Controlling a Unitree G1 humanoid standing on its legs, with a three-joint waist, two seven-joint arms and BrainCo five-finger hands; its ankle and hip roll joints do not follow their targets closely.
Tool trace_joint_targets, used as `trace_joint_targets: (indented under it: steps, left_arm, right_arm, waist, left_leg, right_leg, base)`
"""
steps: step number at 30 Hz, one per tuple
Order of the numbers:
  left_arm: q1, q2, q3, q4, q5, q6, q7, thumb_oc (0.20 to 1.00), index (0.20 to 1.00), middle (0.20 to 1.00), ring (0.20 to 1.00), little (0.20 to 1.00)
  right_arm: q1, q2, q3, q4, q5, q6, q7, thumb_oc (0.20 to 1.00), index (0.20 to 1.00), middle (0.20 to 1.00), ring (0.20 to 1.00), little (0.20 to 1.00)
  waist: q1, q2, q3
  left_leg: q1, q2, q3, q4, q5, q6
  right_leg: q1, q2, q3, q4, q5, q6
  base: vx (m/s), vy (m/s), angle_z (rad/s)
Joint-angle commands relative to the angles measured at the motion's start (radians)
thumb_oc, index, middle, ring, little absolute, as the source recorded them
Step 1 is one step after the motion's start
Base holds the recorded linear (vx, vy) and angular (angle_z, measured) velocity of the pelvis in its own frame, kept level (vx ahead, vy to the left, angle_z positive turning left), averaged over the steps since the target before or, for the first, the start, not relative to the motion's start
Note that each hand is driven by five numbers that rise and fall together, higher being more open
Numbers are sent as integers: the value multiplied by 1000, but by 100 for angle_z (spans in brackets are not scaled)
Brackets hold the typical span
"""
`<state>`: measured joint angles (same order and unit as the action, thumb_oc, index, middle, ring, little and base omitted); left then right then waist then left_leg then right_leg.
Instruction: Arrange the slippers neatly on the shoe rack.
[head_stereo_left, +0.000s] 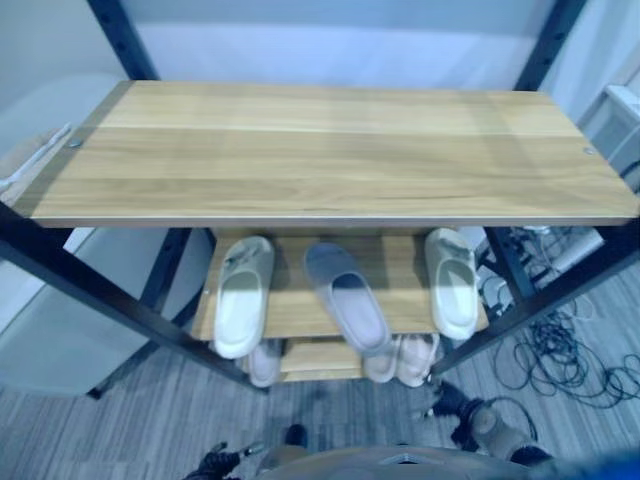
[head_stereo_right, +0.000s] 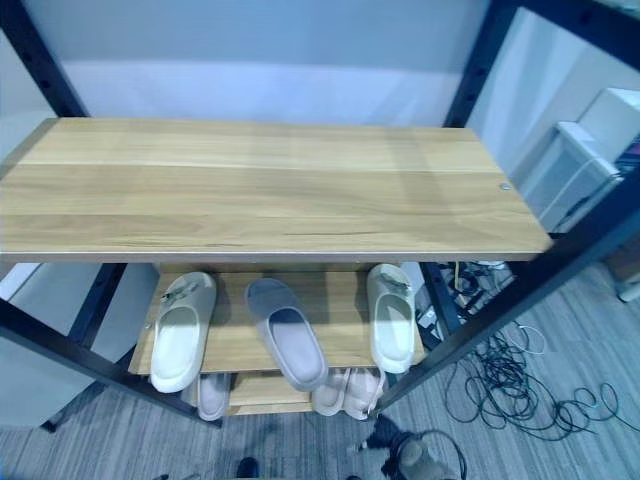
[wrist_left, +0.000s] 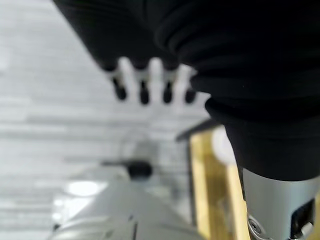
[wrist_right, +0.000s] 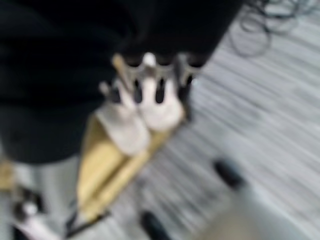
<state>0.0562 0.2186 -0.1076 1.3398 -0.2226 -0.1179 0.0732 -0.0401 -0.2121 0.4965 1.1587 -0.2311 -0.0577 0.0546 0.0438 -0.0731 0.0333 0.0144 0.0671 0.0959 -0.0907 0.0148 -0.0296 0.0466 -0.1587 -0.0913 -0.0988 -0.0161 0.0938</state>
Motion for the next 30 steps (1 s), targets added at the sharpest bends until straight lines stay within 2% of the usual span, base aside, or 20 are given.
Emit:
trace_joint_targets:
  steps: [1, 6, 7, 8, 10, 12, 13, 15, 16, 18, 21, 25, 30]
  left_arm:
    - [-97, -5, 16, 62, -7, -21, 28, 1000, 1000, 1000, 1000, 1000]
    - [-118, 0, 3, 29, -39, -37, 49, 1000, 1000, 1000, 1000, 1000]
    - [-118, 0, 3, 29, -39, -37, 49, 1000, 1000, 1000, 1000, 1000]
    - [-134, 2, -7, 23, -46, -43, 56, 1000, 1000, 1000, 1000, 1000]
    - [-141, -1, -11, 23, -49, -45, 58, 1000, 1000, 1000, 1000, 1000]
    - [-151, -12, -24, 31, -42, -49, 62, 1000, 1000, 1000, 1000, 1000]
    - [-145, -22, -32, 45, -27, -49, 67, 1000, 1000, 1000, 1000, 1000]
    - [-141, -23, -36, 51, -17, -44, 66, 1000, 1000, 1000, 1000, 1000]
    - [-147, -24, -47, 45, -9, -41, 75, 1000, 1000, 1000, 1000, 1000]
    - [-142, -24, -60, 69, 45, -29, 64, 1000, 1000, 1000, 1000, 1000]
    - [-140, -12, -58, 66, 59, -28, 50, 1000, 1000, 1000, 1000, 1000]
    - [-120, 10, -41, 76, 91, -22, 39, 1000, 1000, 1000, 1000, 1000]
    - [-84, 15, -10, 91, 101, -22, 30, 1000, 1000, 1000, 1000, 1000]
  right_arm:
    - [-29, 12, 68, 17, -25, -17, -9, 1000, 1000, 1000, 1000, 1000]
    - [-38, 16, 75, 4, 6, -26, -26, 1000, 1000, 1000, 1000, 1000]
    - [-38, 16, 75, 4, 6, -26, -26, 1000, 1000, 1000, 1000, 1000]
    - [-42, 11, 78, -1, 14, -28, -33, 1000, 1000, 1000, 1000, 1000]
    - [-48, 5, 79, 3, 14, -28, -35, 1000, 1000, 1000, 1000, 1000]
    - [-64, -9, 69, 18, 17, -28, -44, 1000, 1000, 1000, 1000, 1000]
    - [-76, -22, 49, 47, 19, -27, -54, 1000, 1000, 1000, 1000, 1000]
    - [-70, -28, 38, 54, 17, -24, -54, 1000, 1000, 1000, 1000, 1000]
    - [-70, -37, 18, 59, 24, -21, -54, 1000, 1000, 1000, 1000, 1000]
    - [-59, -26, 1, 84, 12, -14, -60, 1000, 1000, 1000, 1000, 1000]
    - [-57, -17, -9, 82, 27, -12, -54, 1000, 1000, 1000, 1000, 1000]
    - [-55, -13, 9, 48, 11, -23, -53, 1000, 1000, 1000, 1000, 1000]
    - [-48, -28, 37, -62, -1, -54, -50, 1000, 1000, 1000, 1000, 1000]
  waist:
    - [-11, 26, 8]
    - [-5, 40, 35]
    - [-6, 40, 35]
    - [-1, 39, 60]
    - [0, 37, 70]
    - [-5, 27, 81]
    - [-14, 20, 72]
    - [-23, 26, 67]
    - [-29, 28, 65]
    - [-34, 25, 48]
    - [-28, 16, 31]
    - [-17, 9, 9]
    - [-19, 7, -11]
  left_leg:
    - [-87, 39, -62, 69, 51, -41]
    - [-106, 68, -84, 70, 97, -69]
    - [-107, 68, -85, 70, 97, -70]
    - [-146, 76, -97, 94, 129, -94]
    - [-165, 79, -103, 112, 139, -103]
    - [-171, 88, -113, 152, 117, -104]
    - [-136, 96, -143, 171, 54, -101]
    - [-107, 105, -152, 152, 41, -96]
    - [-112, 108, -155, 153, 53, -100]
    - [-102, 88, -137, 150, 11, -81]
    - [-100, 66, -115, 166, -16, -71]
    - [-87, 53, -97, 160, -29, -61]
    - [-48, 51, -74, 108, -18, -55]
  right_leg:
    - [46, -30, 13, 139, -68, 56]
    - [38, 11, -11, 196, -122, 27]
    - [38, 11, -12, 196, -122, 27]
    - [39, 19, -28, 189, -121, 19]
    - [33, 19, -32, 188, -116, 19]
    - [8, 4, -29, 195, -95, 23]
    - [-23, -16, -16, 208, -78, 29]
    - [-30, -17, -12, 216, -78, 34]
    - [-36, -25, -10, 230, -75, 42]
    - [-23, -57, -4, 220, -60, 58]
    - [-10, -87, -7, 196, -42, 68]
    - [3, -103, -5, 162, -26, 75]
    - [15, -104, 4, 132, -13, 85]
  base:
    - [-74, -46, -20]
    - [-99, -69, 10]
    - [-179, -47, 12]
    - [-128, -23, 7]
    - [-191, 32, 28]
    - [-179, 124, 34]
    - [-39, 106, 5]
    - [-14, 163, -7]
    - [49, 248, -7]
    - [62, 228, 1]
    - [32, 113, 1]
    - [18, 62, -1]
    - [-13, 0, -14]
